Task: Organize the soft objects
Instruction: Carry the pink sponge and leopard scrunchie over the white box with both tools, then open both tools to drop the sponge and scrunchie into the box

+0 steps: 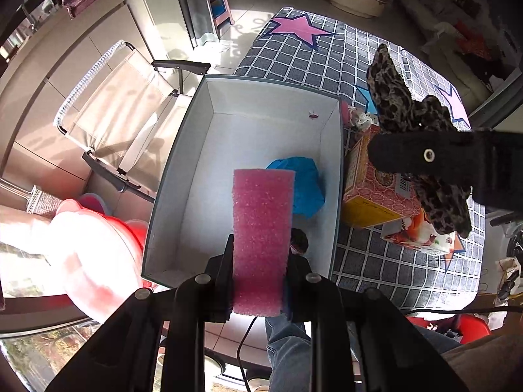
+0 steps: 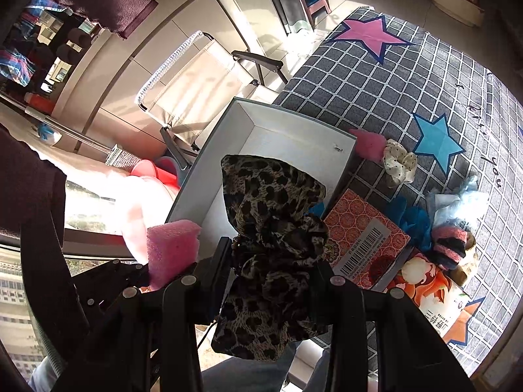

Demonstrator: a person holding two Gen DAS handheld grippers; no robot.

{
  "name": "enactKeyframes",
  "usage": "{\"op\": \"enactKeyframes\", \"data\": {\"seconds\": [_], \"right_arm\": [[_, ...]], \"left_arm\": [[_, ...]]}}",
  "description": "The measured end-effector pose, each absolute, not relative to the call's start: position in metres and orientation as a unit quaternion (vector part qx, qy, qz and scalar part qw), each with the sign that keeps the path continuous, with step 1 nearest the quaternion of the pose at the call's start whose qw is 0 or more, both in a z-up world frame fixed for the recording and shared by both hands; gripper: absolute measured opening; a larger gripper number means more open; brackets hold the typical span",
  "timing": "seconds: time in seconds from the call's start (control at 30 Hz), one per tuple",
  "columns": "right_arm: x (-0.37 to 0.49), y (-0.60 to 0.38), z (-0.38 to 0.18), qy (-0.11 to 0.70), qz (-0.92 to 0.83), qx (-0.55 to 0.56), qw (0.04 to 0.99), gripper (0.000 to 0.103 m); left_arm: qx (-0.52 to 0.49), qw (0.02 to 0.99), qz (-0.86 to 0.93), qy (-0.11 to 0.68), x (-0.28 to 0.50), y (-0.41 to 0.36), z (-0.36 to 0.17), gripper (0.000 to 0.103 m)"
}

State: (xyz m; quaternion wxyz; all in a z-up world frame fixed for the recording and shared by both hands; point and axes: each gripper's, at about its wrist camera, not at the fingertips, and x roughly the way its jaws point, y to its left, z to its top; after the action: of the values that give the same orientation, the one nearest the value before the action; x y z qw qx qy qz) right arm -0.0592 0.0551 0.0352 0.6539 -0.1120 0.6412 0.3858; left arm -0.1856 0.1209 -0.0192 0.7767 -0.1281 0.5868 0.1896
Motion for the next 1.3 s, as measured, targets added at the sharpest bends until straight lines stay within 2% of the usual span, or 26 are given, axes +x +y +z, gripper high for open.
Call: {"op": "enactKeyframes", "data": {"seconds": [1.3], "right_arm": [[-0.057, 0.107, 0.011, 0.651, 0.4, -0.177, 0.62, 0.041]], "left_arm": [[-0.168, 0.75, 0.226, 0.599, -0.196, 0.161, -0.047, 0.024]]}}
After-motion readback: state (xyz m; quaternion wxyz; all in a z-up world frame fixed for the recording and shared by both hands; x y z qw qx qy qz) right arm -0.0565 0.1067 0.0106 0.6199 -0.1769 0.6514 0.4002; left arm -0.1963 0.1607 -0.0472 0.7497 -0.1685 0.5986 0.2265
